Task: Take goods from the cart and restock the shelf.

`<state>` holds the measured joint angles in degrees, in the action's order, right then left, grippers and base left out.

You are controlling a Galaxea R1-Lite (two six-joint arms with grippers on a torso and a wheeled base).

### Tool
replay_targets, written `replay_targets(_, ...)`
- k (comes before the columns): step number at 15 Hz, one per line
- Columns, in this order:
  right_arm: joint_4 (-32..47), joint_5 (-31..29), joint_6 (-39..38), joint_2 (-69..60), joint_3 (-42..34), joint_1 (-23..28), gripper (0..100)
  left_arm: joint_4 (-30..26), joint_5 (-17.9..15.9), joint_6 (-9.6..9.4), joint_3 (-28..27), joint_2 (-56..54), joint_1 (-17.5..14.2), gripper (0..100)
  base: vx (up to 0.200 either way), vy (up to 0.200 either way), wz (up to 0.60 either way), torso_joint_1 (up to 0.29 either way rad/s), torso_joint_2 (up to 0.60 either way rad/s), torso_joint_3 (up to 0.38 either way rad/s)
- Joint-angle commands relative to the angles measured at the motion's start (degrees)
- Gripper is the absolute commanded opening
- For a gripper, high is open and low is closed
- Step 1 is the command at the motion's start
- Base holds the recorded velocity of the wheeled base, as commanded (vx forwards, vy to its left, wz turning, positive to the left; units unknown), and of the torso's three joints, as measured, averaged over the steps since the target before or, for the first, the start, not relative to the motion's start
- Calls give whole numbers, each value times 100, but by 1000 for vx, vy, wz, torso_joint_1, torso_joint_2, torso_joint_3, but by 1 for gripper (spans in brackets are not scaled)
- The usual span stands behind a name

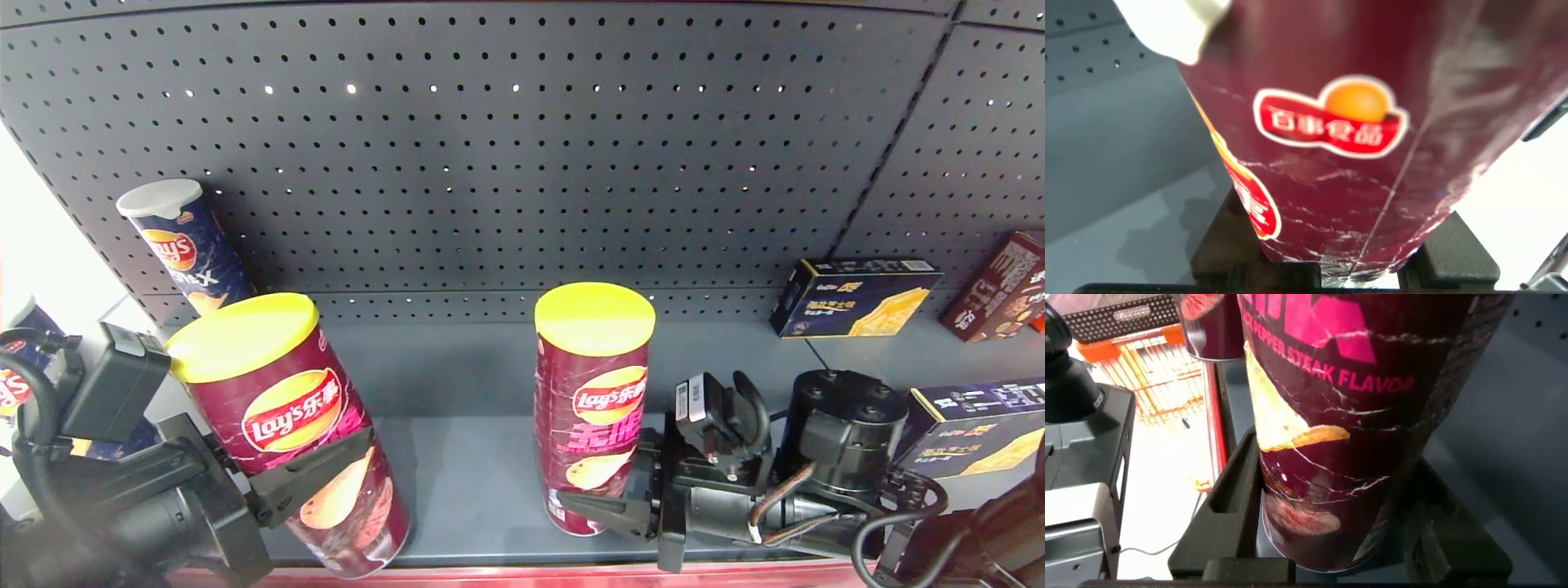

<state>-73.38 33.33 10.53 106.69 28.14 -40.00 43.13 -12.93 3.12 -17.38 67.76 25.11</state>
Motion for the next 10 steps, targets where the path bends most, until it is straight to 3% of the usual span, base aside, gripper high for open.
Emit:
replay_targets(1,-1,-2,1,203,34,-26,0,2,-7,4,86,-87,2,0,0,0,0,0,0,0)
replay_targets(9,-19,-160,19,449,289,-8,0,2,1,4,244,-263,-6,0,0,0,0,0,0,0)
replay_targets(10,-19,-169,28,440,289,-8,100,2,1,4,244,-263,-6,0,0,0,0,0,0,0)
